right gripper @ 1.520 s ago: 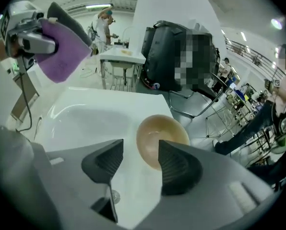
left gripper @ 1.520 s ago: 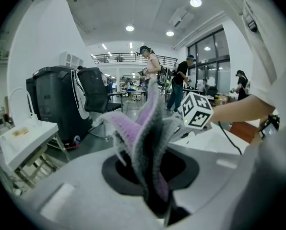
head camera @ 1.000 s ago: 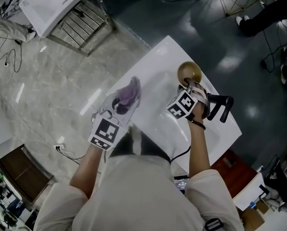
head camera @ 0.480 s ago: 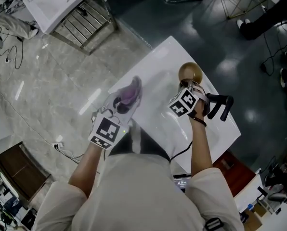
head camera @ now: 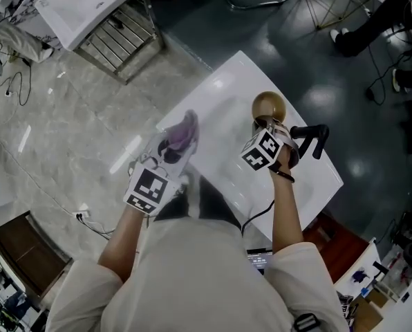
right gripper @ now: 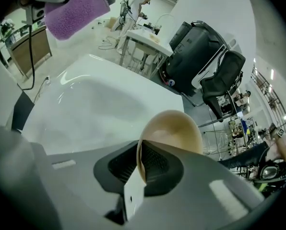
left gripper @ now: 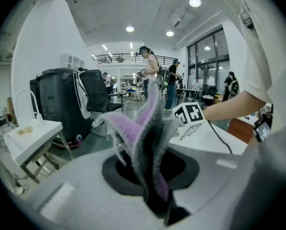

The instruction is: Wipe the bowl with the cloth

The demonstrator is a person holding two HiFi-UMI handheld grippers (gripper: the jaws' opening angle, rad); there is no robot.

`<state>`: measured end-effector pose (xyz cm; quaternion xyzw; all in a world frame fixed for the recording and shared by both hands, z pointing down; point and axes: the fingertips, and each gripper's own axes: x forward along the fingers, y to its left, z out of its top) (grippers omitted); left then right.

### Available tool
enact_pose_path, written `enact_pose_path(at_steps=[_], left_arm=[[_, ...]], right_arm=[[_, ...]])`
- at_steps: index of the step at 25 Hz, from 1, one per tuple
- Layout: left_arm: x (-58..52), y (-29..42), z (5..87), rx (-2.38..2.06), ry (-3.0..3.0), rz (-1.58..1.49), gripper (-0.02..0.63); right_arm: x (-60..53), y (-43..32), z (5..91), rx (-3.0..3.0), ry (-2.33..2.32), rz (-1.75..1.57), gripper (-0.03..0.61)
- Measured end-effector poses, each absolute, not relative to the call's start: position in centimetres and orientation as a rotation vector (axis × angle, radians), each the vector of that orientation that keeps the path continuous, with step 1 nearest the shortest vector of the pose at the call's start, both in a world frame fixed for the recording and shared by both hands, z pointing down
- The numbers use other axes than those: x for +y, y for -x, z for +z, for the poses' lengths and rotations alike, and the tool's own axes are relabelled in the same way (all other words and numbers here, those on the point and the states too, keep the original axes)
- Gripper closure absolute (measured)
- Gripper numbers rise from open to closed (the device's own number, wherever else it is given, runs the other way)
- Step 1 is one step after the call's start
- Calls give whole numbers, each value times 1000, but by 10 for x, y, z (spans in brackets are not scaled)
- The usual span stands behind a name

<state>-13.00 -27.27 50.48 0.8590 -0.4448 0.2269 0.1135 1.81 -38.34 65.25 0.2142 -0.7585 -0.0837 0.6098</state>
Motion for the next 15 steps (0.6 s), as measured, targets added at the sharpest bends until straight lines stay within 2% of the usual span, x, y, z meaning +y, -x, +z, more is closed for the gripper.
enact_pose_path(at_steps=[5,15], left_arm=[[-256,123,491,-1294,-2566,652,546],[-212,79,449,-1159,-2777,554,546]], right_arm=[[-358,-22,631,-1832,-571,-117,561],[-273,-10,552,-2298,-672,369,561]])
